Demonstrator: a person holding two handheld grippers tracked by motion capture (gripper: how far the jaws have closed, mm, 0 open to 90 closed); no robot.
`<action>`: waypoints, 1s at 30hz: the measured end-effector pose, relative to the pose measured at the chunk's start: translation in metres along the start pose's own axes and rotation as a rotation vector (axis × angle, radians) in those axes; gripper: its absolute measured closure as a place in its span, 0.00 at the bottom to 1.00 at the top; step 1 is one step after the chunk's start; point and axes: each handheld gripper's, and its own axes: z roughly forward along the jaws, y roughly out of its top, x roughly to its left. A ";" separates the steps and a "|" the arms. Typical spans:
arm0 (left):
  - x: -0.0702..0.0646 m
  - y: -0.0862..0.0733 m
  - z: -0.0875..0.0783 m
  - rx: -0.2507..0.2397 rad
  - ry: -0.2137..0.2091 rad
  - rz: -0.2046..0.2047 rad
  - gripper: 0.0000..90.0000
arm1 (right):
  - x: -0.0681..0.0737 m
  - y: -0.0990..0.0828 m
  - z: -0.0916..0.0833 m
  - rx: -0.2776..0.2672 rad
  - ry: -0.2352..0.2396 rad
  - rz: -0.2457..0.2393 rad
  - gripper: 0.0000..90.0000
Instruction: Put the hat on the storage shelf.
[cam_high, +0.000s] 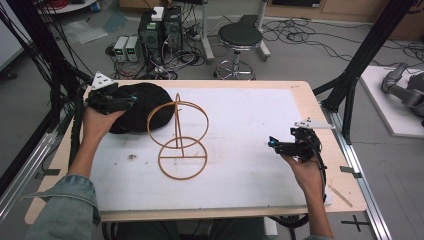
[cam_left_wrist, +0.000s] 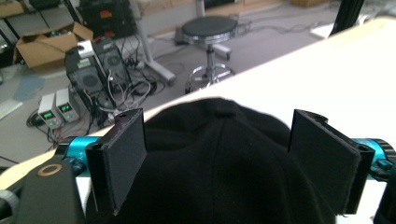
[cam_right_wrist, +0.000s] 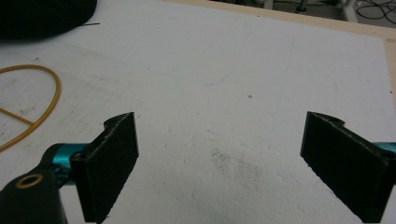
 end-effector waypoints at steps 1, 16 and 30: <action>-0.002 -0.001 0.003 0.005 0.001 0.010 0.22 | 0.000 0.000 0.000 0.000 0.000 -0.001 0.12; -0.007 -0.015 0.034 0.100 -0.019 0.015 0.26 | 0.002 -0.001 0.004 0.015 0.012 -0.006 0.12; -0.003 -0.020 0.037 0.159 -0.020 0.006 0.83 | 0.001 0.000 0.002 0.005 0.025 -0.001 0.12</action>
